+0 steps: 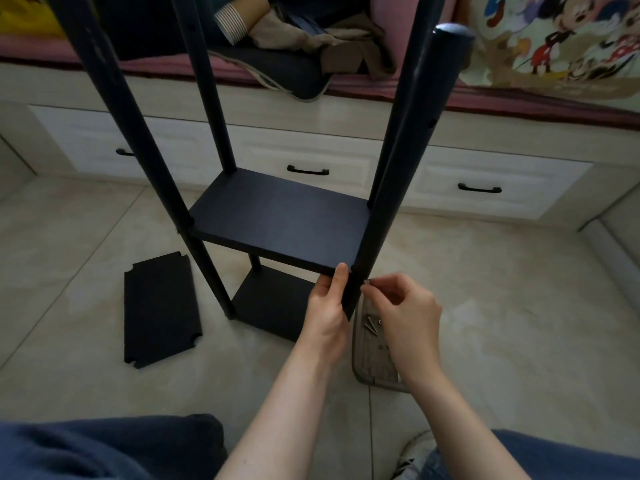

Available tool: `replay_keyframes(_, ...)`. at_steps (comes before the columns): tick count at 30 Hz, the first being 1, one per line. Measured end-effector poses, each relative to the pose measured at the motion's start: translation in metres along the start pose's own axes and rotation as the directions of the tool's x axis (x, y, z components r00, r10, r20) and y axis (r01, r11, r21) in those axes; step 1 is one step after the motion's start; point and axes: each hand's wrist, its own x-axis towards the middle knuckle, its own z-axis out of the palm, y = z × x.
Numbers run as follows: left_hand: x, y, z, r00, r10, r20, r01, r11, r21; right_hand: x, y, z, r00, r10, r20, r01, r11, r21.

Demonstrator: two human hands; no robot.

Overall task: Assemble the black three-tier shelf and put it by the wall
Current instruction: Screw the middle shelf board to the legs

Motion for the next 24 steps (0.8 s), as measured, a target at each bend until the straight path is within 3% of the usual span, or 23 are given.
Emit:
replay_keyframes(9,0.0026,0.0005,0.0038,0.997,-0.021,-0.069,0.02,1.0,-0.015,-0.0037,-0.002,0.0035,0.982,-0.188,-0.012,0.182,0.965,-0.19)
replay_keyframes(15,0.0014,0.0006,0.0034,1.0,0.003,-0.02,-0.003,1.0,-0.024,0.0034,-0.0026,0.0001,0.994,0.111,-0.005,-0.109,0.986,0.13)
replay_keyframes(24,0.0055,-0.006,0.0068,0.997,0.062,-0.038,-0.062,0.998,0.003,0.0057,0.0015,-0.003,0.993,0.107,0.052,-0.111,0.99,0.085)
